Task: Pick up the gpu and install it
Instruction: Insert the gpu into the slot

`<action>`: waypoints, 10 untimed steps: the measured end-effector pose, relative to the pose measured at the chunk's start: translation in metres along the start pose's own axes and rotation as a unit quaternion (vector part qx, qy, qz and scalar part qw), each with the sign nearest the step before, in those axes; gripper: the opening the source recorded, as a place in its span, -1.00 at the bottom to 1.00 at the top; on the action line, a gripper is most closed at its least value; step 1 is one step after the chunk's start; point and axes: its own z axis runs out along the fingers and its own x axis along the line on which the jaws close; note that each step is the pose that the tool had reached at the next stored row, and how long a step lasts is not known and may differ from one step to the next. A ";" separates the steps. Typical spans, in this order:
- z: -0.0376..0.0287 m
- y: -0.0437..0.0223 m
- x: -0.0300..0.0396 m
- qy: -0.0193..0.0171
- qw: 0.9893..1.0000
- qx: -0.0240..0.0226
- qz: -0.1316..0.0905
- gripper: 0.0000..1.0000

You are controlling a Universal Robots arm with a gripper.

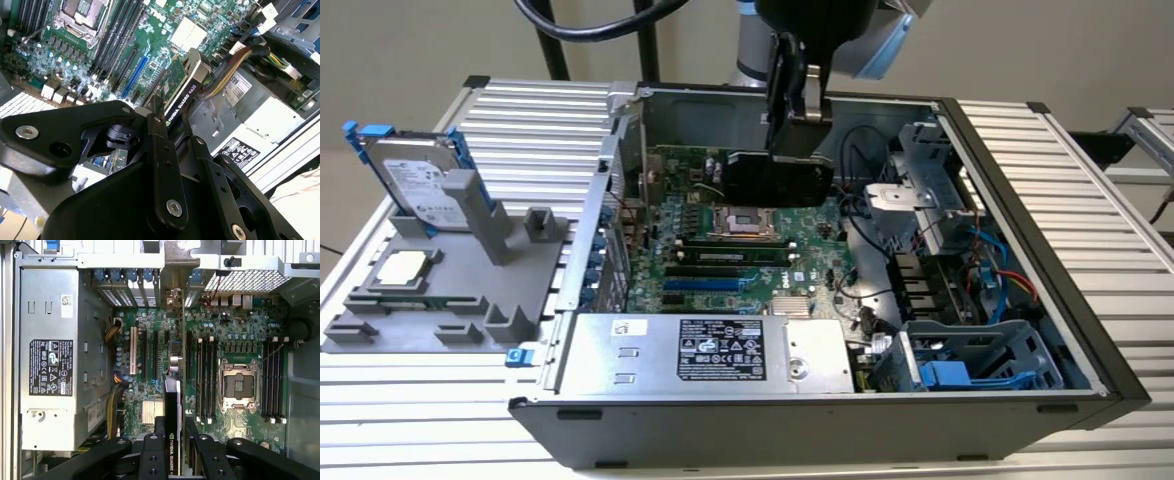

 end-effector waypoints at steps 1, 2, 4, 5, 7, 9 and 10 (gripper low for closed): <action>0.0007 0.0000 0.0000 0.000 1.000 0.000 0.000 -1.00; 0.0014 -0.0001 0.0000 0.000 1.000 0.000 0.000 -1.00; 0.0027 -0.0002 0.0000 0.000 1.000 0.000 0.000 -1.00; 0.0034 -0.0002 0.0000 0.000 1.000 0.000 0.000 -1.00; 0.0048 -0.0002 -0.0001 0.000 1.000 0.000 0.000 -1.00; 0.0061 -0.0003 -0.0001 0.000 1.000 0.000 0.000 -1.00; 0.0068 -0.0004 -0.0001 0.000 1.000 0.000 0.000 -1.00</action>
